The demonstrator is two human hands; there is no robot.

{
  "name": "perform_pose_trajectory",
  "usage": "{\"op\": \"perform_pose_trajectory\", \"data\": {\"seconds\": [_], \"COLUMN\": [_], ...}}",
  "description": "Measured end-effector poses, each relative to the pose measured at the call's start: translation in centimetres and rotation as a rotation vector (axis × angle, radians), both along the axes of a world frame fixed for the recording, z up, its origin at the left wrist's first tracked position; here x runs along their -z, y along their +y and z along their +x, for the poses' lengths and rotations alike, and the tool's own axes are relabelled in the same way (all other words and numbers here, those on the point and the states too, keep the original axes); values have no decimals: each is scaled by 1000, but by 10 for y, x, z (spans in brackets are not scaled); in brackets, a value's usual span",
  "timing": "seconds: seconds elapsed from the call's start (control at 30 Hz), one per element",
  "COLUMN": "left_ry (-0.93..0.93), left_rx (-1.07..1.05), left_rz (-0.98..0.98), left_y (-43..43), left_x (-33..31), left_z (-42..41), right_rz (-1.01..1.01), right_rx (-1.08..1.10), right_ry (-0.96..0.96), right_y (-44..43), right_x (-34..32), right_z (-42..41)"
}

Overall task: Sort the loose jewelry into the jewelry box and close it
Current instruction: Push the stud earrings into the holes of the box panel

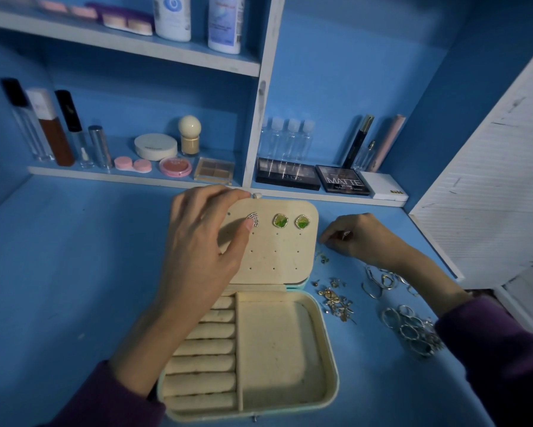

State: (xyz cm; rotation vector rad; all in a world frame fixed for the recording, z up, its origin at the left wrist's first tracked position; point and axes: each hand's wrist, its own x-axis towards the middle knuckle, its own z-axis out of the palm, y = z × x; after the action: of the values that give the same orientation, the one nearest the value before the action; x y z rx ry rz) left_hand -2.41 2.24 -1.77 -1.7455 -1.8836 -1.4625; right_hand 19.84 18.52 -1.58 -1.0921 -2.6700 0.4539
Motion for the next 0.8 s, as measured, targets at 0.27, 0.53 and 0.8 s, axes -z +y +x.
{"op": "perform_pose_trajectory", "data": {"seconds": [0.27,0.53,0.8], "left_ry": [4,4,4], "left_rx": [-11,-8,-7], "left_rz": [4,-5,-2], "left_y": [0,0,0], "left_x": [0,1,1], "left_z": [0,0,0], "right_rz": [-17,-15,27], "right_rx": [44,28,-13], "right_ry": [39,17,28], "right_y": [0,0,0], "right_x": [2,2,6], "right_z": [-1,-3,-3]}}
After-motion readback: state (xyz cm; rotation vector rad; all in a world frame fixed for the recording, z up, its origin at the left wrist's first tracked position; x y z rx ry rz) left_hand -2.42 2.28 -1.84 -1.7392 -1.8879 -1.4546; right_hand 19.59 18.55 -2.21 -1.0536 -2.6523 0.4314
